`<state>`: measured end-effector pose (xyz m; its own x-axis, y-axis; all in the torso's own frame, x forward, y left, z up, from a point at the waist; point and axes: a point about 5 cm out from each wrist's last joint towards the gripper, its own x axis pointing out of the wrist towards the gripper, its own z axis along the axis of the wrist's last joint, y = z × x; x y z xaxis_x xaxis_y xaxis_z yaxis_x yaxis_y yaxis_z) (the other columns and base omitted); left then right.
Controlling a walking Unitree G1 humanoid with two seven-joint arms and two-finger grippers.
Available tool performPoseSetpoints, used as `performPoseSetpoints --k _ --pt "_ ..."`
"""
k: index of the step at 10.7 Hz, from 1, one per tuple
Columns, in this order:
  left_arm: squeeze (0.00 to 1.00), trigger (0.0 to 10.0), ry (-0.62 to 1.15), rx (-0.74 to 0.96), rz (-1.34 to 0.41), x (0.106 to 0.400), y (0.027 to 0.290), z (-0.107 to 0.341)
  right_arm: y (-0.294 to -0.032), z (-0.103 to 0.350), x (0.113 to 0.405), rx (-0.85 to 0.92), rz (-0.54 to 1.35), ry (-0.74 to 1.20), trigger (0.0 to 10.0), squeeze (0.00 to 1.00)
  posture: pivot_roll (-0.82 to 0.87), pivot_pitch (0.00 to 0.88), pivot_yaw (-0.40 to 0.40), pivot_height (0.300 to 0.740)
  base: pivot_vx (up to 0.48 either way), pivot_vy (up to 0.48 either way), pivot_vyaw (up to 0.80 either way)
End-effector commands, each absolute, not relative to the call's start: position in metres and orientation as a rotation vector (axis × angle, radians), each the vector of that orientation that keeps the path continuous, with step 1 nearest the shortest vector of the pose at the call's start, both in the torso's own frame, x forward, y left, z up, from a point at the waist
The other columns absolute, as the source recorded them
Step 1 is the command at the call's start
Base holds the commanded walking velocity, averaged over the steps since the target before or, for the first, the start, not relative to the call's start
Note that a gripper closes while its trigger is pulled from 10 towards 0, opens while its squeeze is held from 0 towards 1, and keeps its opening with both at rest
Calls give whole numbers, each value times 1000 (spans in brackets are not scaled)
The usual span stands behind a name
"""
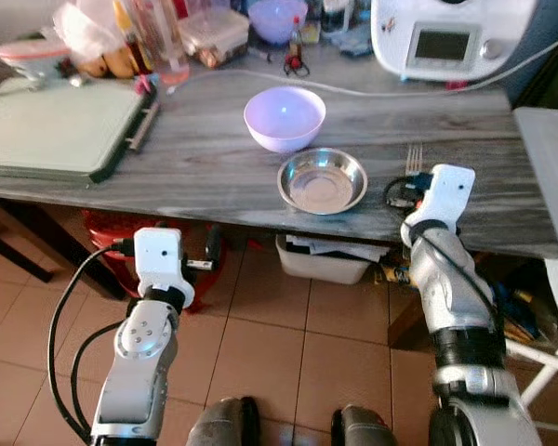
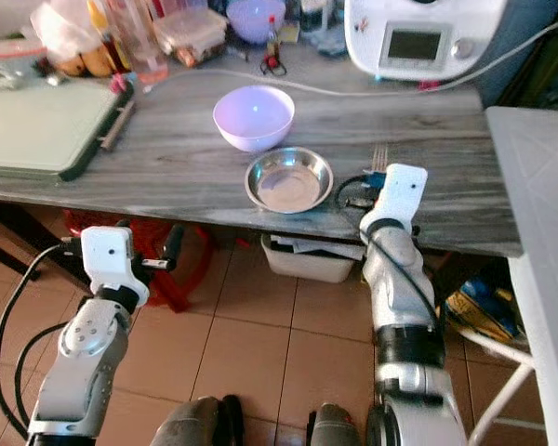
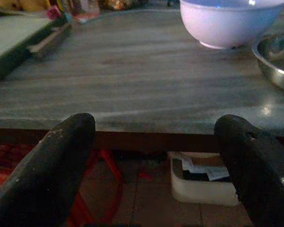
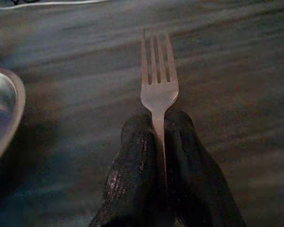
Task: Setting the table
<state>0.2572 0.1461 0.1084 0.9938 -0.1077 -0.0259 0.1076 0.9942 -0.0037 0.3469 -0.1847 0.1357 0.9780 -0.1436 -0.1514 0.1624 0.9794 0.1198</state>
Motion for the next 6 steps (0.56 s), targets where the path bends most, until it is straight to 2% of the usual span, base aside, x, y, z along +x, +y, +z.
performPoseSetpoints --k 1,6 --pt "0 10000 34 2 -111 254 149 110 -181 136 351 152 -157 163 10000 0 25 181 106 740 0 0 0" --pt "0 10000 45 7 -121 254 150 111 -172 139 373 191 -131 217 10000 0 38 181 114 740 0 0 0"
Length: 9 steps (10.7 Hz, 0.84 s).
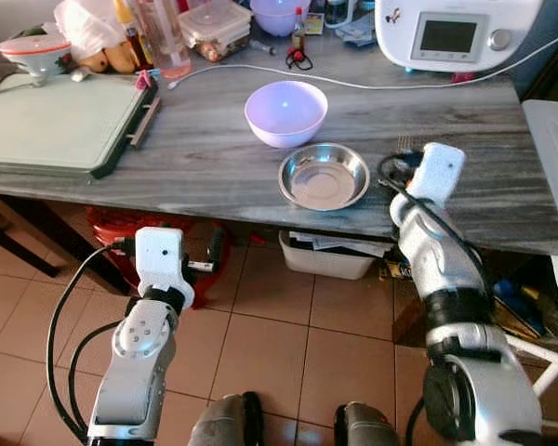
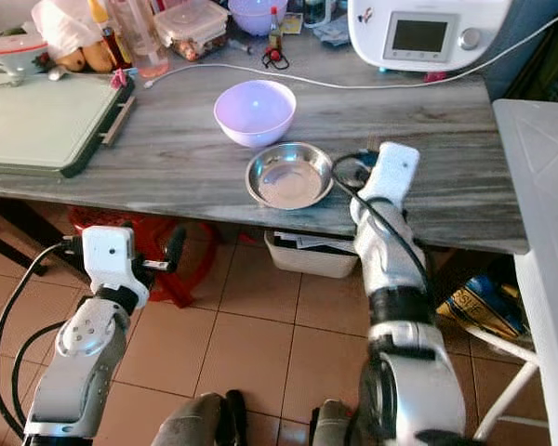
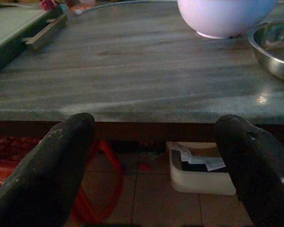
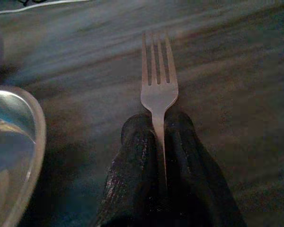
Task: Setting the table
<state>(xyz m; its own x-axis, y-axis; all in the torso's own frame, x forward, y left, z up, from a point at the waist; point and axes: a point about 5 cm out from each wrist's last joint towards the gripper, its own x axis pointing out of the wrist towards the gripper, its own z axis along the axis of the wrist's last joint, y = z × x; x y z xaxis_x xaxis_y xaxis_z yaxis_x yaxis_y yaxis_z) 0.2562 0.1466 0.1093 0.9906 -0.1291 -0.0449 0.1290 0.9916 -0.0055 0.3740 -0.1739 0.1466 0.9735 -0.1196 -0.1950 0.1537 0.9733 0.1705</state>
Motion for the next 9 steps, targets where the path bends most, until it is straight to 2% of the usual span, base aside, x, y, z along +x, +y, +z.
performPoseSetpoints --k 1,4,9 --pt "0 10000 45 7 -123 254 150 111 -173 143 376 188 -131 207 10000 0 38 179 113 740 0 0 0" --pt "0 10000 48 2 -128 254 149 111 -181 149 383 180 -152 189 10000 0 37 179 112 740 0 0 0" --pt "0 10000 52 -1 -131 252 148 111 -173 156 394 179 -120 166 10000 0 45 184 108 740 0 0 0"
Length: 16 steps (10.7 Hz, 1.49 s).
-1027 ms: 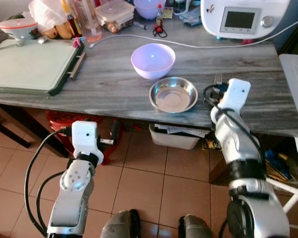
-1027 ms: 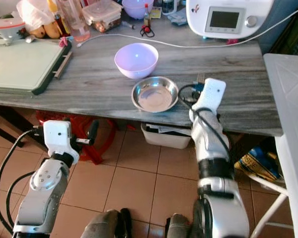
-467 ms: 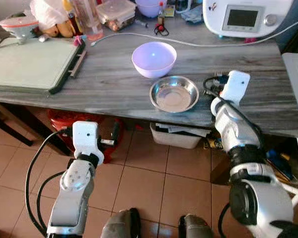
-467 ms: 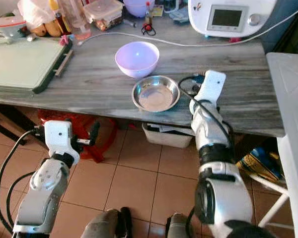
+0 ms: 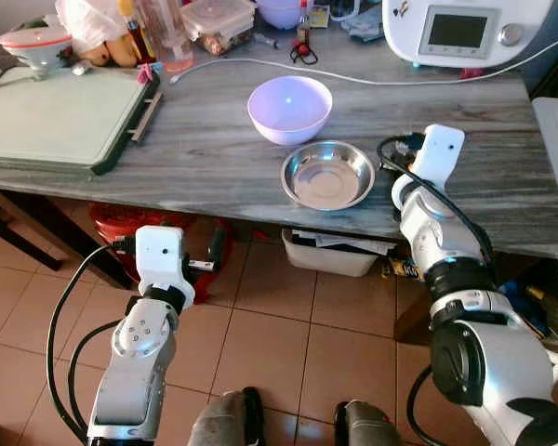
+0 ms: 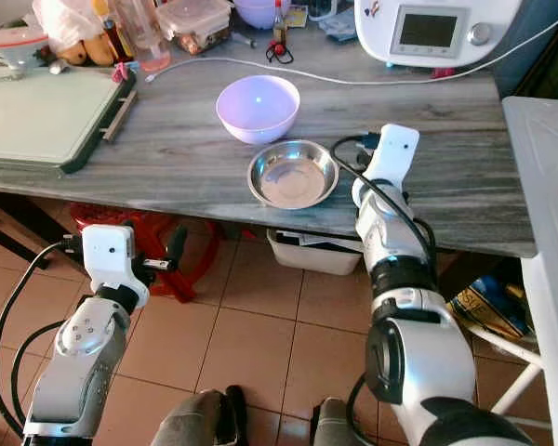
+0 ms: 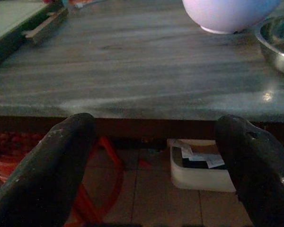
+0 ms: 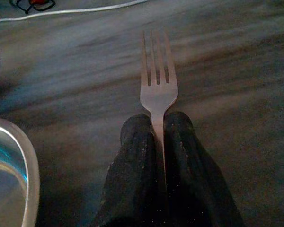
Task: Setting the table
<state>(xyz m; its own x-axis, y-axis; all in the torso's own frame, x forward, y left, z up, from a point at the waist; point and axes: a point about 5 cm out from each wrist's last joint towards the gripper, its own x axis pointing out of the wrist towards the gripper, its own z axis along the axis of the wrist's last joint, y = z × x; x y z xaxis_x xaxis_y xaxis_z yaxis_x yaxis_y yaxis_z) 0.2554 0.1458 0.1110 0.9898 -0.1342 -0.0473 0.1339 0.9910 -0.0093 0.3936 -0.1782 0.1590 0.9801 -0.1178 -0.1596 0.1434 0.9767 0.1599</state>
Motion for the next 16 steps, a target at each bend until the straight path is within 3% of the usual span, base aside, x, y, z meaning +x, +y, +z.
performPoseSetpoints --k 1,7,8,9,12,13,14,16 --pt "0 10000 52 -2 -131 252 148 111 -172 156 395 188 -115 167 10000 0 45 185 107 740 0 0 0" --pt "0 10000 60 -10 -141 253 144 110 -159 139 389 212 -92 242 10000 0 35 182 104 740 0 0 0" --pt "0 10000 61 -11 -143 254 143 109 -164 138 389 212 -98 245 10000 635 34 181 101 740 0 0 0" --pt "0 10000 62 -11 -143 254 143 109 -165 139 389 213 -100 243 10000 1000 32 178 99 740 0 0 0" --pt "0 10000 59 -14 -141 254 142 109 -167 146 389 149 -79 207 10000 976 33 174 94 740 0 0 0" --pt "0 10000 57 -16 -138 254 142 109 -170 153 389 136 -73 166 10000 259 31 175 94 740 0 0 0" --pt "0 10000 56 -17 -139 255 142 109 -173 158 389 115 -80 136 10000 0 28 174 96 740 0 0 0" --pt "0 10000 53 -18 -142 255 141 110 -177 164 385 96 -93 89 10000 0 29 172 96 740 0 0 0"
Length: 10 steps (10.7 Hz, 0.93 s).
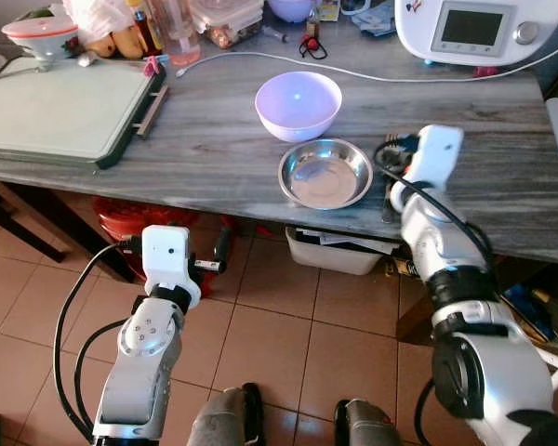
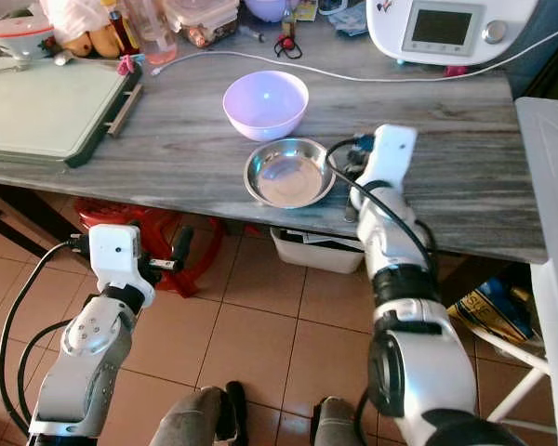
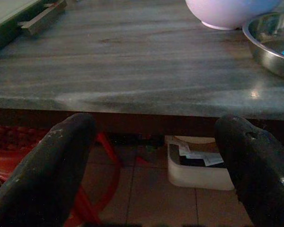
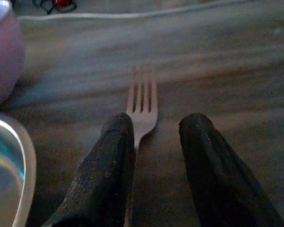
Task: Setting the table
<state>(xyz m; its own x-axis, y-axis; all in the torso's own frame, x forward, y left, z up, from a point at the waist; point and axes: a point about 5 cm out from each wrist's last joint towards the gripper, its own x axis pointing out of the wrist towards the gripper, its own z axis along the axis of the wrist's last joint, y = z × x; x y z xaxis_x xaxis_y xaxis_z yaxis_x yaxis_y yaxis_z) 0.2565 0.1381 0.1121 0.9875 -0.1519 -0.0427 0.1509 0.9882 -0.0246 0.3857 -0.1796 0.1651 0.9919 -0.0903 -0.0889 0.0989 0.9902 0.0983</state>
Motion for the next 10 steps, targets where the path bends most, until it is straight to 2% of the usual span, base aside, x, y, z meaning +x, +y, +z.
performPoseSetpoints --k 1,3,5,7,10 --pt "0 10000 52 -17 -139 255 142 110 -179 169 384 92 -98 50 10000 0 29 166 96 740 0 0 0" --pt "0 10000 52 -18 -135 254 143 109 -180 181 377 22 -91 -74 10000 0 25 152 91 740 0 0 0" --pt "0 10000 50 -23 -136 255 141 109 -197 168 372 -17 -205 -1 10000 0 23 165 86 740 0 0 0" --pt "0 10000 55 -25 -132 253 142 108 -204 158 373 0 -231 83 10000 0 30 178 86 740 0 0 0" --pt "0 10000 61 -22 -133 251 142 108 -198 156 382 -1 -197 155 10000 0 40 187 88 740 0 0 0"
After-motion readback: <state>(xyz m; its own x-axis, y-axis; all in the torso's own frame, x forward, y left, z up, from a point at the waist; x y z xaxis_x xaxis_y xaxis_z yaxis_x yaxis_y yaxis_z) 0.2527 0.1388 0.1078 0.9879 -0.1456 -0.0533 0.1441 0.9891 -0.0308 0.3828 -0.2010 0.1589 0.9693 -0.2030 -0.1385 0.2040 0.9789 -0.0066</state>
